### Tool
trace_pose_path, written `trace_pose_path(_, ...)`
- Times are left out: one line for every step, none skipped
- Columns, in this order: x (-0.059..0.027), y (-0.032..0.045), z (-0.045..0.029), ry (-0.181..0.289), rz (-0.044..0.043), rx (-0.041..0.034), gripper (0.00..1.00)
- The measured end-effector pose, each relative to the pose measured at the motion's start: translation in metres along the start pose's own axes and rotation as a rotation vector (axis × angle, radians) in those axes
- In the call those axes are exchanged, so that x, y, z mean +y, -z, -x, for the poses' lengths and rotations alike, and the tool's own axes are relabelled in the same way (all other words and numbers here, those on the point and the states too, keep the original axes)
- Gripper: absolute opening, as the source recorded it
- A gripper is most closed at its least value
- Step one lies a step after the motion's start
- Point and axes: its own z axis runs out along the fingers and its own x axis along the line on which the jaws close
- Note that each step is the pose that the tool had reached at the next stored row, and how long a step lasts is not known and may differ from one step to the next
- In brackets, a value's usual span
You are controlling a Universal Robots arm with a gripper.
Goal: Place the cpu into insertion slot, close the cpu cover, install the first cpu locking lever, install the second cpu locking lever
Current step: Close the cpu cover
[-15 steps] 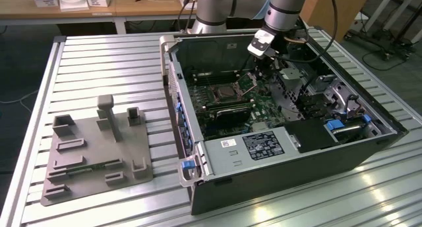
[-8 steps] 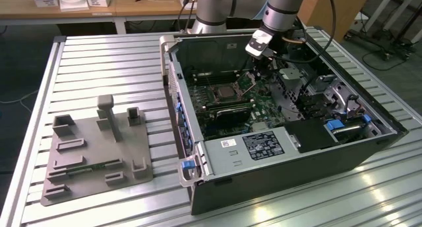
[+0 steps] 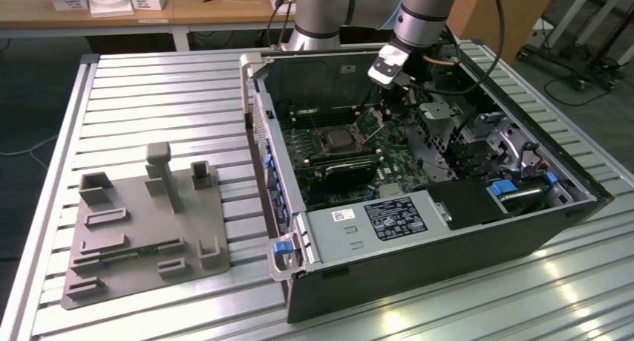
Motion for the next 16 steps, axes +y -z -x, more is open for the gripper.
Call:
trace_pose_path(-0.0007, 0.0, 0.0, 0.0, 0.0, 0.0, 0.1)
trace_pose_path(-0.0015, 0.0, 0.0, 0.0, 0.0, 0.0, 0.1)
trace_pose_path(-0.0022, 0.0, -0.0001, 0.0, 0.0, 0.0, 0.1)
trace_pose_path(-0.003, 0.0, -0.0001, 0.0, 0.0, 0.0, 0.1)
trace_pose_path(-0.004, 0.0, -0.0001, 0.0, -0.0001, -0.0001, 0.1)
trace_pose_path(-0.0052, 0.0, -0.0002, 0.0, 0.0, 0.0, 0.1)
trace_pose_path(-0.0064, 0.0, -0.0002, 0.0, 0.0, 0.0001, 0.1)
trace_pose_path(-0.0077, 0.0, -0.0003, 0.0, 0.0, 0.0002, 0.1)
trace_pose_path(-0.009, 0.0, -0.0003, 0.0, 0.0, 0.0002, 0.1)
trace_pose_path(-0.0104, 0.0, -0.0004, 0.0, 0.0, 0.0003, 0.1)
trace_pose_path(-0.0115, -0.0001, -0.0004, 0.0, 0.0, 0.0004, 0.1)
trace_pose_path(-0.0124, 0.0, -0.0004, 0.0, 0.0, 0.0004, 0.1)
trace_pose_path(-0.0132, 0.0, -0.0005, 0.0, 0.0, 0.0003, 0.1)
trace_pose_path(-0.0138, 0.0, -0.0005, 0.0, 0.0, 0.0003, 0.1)
trace_pose_path(-0.0144, 0.0, -0.0005, 0.0, 0.0, 0.0004, 0.1)
trace_pose_path(-0.015, 0.0, -0.0005, 0.0, 0.0, 0.0003, 0.1)
